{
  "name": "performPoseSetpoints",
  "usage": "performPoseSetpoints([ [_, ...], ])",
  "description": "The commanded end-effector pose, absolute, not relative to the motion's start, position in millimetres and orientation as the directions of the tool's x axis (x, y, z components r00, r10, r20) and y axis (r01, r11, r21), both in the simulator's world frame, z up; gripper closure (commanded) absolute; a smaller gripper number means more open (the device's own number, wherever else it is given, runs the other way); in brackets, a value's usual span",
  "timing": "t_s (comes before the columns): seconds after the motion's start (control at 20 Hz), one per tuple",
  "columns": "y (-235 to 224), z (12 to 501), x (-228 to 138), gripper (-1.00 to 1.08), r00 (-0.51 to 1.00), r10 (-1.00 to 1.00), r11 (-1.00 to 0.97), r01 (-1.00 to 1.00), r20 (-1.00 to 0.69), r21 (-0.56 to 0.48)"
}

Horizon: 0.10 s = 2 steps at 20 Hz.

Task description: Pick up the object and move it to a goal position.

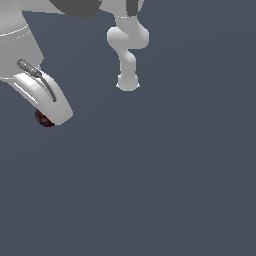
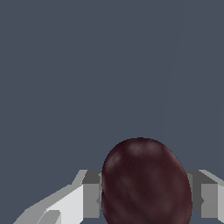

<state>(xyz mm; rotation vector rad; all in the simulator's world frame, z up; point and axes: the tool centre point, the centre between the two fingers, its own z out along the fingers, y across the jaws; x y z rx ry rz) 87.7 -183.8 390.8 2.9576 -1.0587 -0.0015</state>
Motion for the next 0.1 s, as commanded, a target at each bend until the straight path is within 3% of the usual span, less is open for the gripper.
performPoseSetpoints([
  [0.0,-184.5,392.4,88.2,1.08,0.773,-0.635,-0.773,-0.635,0.0,0.0],
  [0.05,-184.5,392.5,88.2,1.08,0.773,-0.635,-0.773,-0.635,0.0,0.0],
])
